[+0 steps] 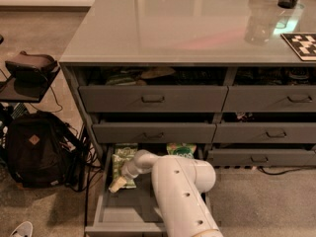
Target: Pick green jalapeno chip bag from bottom drawer and place on counter
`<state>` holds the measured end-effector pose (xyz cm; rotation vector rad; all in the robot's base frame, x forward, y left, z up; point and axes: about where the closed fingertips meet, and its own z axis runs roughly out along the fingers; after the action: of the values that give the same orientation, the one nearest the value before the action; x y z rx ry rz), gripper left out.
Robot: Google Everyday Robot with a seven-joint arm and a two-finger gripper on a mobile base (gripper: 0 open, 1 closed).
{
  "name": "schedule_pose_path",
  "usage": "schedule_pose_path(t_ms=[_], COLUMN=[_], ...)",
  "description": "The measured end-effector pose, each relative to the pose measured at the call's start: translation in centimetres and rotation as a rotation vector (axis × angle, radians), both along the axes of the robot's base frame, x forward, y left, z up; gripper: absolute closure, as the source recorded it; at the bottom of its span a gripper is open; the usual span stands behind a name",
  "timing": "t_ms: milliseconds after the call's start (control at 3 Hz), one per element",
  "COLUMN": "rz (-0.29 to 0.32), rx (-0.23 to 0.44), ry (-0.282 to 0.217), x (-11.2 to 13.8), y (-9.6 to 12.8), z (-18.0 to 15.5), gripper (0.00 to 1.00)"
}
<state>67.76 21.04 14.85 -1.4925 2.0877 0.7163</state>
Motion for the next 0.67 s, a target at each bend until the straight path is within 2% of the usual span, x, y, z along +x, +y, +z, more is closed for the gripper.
schedule_pose_path(t_ms=[333,667], rz=[-0.010,-0.010], rx=[-0.032,-0.032], ry=[0.017,0.017], x=[0.14,0.14], y=[0.10,0.10], z=[-0.66,-0.66], gripper=[0.00,0.19])
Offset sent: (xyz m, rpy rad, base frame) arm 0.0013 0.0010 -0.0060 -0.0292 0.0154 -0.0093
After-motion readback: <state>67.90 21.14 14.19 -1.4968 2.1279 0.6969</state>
